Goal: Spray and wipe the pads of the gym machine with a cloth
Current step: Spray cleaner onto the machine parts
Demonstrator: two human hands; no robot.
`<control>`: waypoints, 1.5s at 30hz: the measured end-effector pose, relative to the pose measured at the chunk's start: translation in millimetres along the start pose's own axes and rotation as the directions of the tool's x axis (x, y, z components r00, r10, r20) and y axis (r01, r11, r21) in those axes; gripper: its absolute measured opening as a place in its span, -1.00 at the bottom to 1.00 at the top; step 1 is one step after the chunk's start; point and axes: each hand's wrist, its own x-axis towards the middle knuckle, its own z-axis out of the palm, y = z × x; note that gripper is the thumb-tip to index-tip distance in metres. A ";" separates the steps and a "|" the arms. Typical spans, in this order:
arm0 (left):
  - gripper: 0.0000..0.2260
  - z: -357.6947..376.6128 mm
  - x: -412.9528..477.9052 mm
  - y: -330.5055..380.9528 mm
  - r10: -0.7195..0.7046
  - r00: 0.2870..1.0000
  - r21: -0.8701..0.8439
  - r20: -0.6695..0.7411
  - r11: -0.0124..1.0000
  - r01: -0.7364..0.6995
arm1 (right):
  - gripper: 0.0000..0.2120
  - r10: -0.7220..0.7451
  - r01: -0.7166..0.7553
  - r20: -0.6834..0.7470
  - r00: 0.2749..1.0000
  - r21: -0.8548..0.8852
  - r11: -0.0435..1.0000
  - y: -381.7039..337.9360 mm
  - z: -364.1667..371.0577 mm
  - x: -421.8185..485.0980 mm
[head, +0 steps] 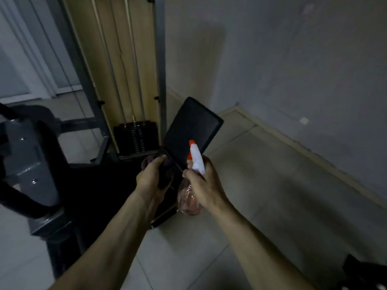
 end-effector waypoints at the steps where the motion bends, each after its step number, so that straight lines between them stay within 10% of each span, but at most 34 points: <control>1: -0.60 -2.6 6.3 0.2 0.018 0.999 -0.011 -0.044 1.000 -0.019 | -0.38 0.007 -0.007 0.017 1.000 -0.013 1.000 6.9 1.8 12.0; 18: -0.62 -72.2 109.1 26.7 -0.027 0.803 -0.234 -0.596 0.962 -0.142 | -0.44 -0.147 0.114 0.595 0.790 0.093 0.989 67.4 132.4 209.1; 27: -0.69 -114.4 140.0 -24.2 -0.034 0.526 -0.296 -0.850 0.856 -0.423 | -0.33 -0.208 0.168 0.917 0.341 0.158 0.973 142.9 224.4 235.2; 33: -0.76 -173.6 167.9 -65.1 -0.016 0.403 -0.280 -0.915 0.745 -0.606 | -0.49 -0.373 0.402 0.919 0.130 0.295 0.867 210.4 291.6 231.5; 37: -0.58 -227.4 181.7 -85.8 0.105 0.309 -0.162 -0.945 0.673 -0.722 | -0.33 -0.623 0.627 0.781 -0.039 0.504 0.594 239.5 347.4 224.3; 45: -0.86 -276.9 201.9 -100.5 0.426 0.228 0.108 -0.876 0.632 -0.768 | -0.51 -0.866 0.785 0.496 -0.056 0.558 0.269 260.2 424.7 201.3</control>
